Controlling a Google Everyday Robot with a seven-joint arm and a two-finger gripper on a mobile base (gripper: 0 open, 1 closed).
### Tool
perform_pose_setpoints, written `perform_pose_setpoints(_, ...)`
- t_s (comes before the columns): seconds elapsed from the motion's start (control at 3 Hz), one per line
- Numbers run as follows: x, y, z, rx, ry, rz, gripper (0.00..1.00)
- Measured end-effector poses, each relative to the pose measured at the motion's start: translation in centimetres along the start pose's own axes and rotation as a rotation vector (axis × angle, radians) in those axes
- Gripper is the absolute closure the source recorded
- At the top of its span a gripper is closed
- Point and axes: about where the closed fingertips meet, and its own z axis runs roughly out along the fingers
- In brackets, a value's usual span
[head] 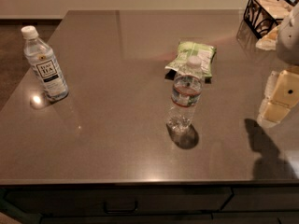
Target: Move green jalapeno chip bag near water bottle
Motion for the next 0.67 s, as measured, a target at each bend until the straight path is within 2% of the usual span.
perform_pose_setpoints(0.67,0.02,-0.61,0.01,0.003,-0.004,0.015,0.00)
